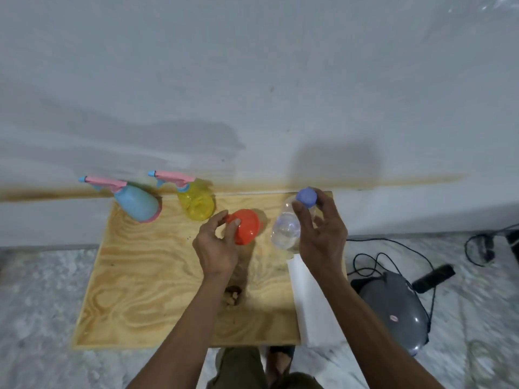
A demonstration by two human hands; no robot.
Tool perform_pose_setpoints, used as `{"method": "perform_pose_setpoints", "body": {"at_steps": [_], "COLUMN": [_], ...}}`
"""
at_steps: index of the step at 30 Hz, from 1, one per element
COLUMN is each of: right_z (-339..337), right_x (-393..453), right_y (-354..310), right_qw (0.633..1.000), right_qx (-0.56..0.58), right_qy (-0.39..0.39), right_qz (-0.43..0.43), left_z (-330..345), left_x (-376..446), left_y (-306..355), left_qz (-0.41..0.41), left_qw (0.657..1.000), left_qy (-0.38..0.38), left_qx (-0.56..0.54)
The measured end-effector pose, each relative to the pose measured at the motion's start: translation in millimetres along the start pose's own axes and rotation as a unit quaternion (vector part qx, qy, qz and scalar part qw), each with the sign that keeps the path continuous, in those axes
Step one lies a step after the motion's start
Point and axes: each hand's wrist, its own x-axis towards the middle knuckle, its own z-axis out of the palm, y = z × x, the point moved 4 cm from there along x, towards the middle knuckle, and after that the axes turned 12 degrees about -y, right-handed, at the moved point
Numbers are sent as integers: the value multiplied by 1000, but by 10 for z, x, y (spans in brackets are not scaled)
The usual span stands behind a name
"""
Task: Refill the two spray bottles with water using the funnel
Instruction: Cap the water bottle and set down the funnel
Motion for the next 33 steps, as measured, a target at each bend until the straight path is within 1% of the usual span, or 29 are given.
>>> {"method": "perform_pose_setpoints", "body": {"at_steps": [5,10,14,20,25,28,33], "right_z": [-45,-8,35,96,123,113,107], "right_x": [495,806,937,1006,1029,1033,1013], "right_y": [55,121,168,260,266,269,271], "right_qw": [999,998,998,998,998,997,996], "right_qx": [-3,-22,-23,-23,-43,-63,-89], "right_qy": [48,59,58,53,40,32,28], "right_qz": [0,-2,2,3,-5,-7,-4], "left_z": [412,704,872,1057,1136,1159,1162], "left_x": [397,610,766,905,947,956,974], "left_y": [131,181,20,-120,-226,-299,-328], "left_qz": [21,58,33,-2,-2,-13,-33], "left_qw": [998,993,986,981,976,970,967], "left_qy": [-56,-81,-113,-149,-163,-170,-177], "left_qx": [31,63,114,121,144,171,181]}}
